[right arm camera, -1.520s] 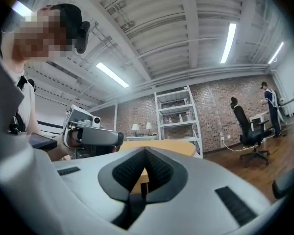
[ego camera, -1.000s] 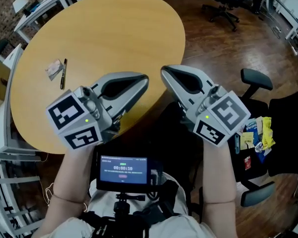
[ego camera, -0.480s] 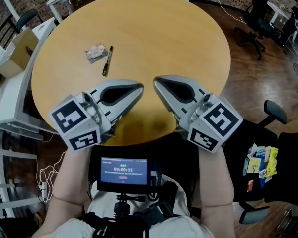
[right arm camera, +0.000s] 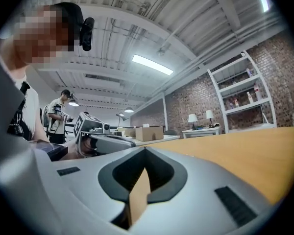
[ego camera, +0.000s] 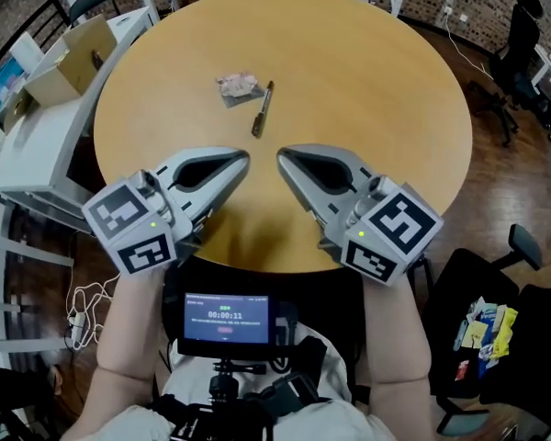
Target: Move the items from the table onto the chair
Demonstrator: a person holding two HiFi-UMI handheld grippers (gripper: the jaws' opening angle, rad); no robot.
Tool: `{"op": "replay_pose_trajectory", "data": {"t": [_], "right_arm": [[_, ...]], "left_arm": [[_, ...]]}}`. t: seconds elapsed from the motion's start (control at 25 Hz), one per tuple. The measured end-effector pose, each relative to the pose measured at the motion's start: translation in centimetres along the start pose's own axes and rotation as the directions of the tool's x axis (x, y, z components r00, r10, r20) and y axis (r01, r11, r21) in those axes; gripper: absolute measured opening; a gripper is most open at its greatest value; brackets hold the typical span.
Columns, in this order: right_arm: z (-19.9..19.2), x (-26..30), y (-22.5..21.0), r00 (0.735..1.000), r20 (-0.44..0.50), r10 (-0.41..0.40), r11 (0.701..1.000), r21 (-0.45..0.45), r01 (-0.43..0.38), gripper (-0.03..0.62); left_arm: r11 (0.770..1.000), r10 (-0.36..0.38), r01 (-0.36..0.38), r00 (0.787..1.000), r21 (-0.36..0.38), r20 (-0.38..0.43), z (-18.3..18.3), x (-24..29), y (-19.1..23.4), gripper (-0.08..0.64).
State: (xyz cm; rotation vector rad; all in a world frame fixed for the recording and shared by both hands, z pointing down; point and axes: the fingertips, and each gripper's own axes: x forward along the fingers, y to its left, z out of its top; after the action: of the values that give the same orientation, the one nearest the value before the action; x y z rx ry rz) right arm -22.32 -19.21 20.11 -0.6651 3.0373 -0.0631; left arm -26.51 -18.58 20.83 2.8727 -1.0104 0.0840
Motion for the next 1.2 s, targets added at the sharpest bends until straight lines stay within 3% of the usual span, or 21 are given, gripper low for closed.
{"op": "replay_pose_trajectory", "data": {"t": [0.16,0.4,0.68,0.88,0.96,1.08,1.2], "right_arm": [[-0.2,1.4,0.8,1.0,-0.013,0.019,1.0,-0.007,-0.019,0.005],[-0.4,1.5,0.5,1.0,-0.019,0.012,1.0,-0.001,-0.012,0.005],[-0.3,0.6,0.3,1.0,-0.007,0.011,1.0,0.003,-0.011,0.005],[-0.4,0.9,0.0,1.0,-0.006,0.002,1.0,0.002,-0.002,0.005],[-0.5,1.0,0.1,1.0,-0.009,0.002,1.0,-0.002,-0.002,0.005],[-0.1,1.0,0.2,1.0,-0.002,0.003,1.0,-0.016,-0.003,0.005],[-0.1,0.9,0.3,1.0,0.002,0.004,1.0,-0.021,-0.004,0.005]], "left_arm": [[1.0,0.031,-0.031,1.0,0.006,0.005,0.1,-1.4,1.1,0.012],[1.0,-0.012,0.012,1.0,0.007,-0.006,-0.2,-1.0,0.6,0.012],[1.0,-0.003,0.003,1.0,0.019,-0.024,-0.4,-0.3,0.2,0.012],[0.993,0.108,-0.106,0.993,0.049,-0.051,-0.9,-0.7,2.1,0.012],[0.992,0.117,-0.114,0.991,0.059,-0.061,-1.0,-0.8,2.3,0.012],[0.987,0.115,-0.105,0.99,0.12,-0.083,-0.7,-0.6,2.6,0.011],[0.968,0.123,-0.084,0.98,0.236,-0.156,-1.0,0.1,3.5,0.011]]}}
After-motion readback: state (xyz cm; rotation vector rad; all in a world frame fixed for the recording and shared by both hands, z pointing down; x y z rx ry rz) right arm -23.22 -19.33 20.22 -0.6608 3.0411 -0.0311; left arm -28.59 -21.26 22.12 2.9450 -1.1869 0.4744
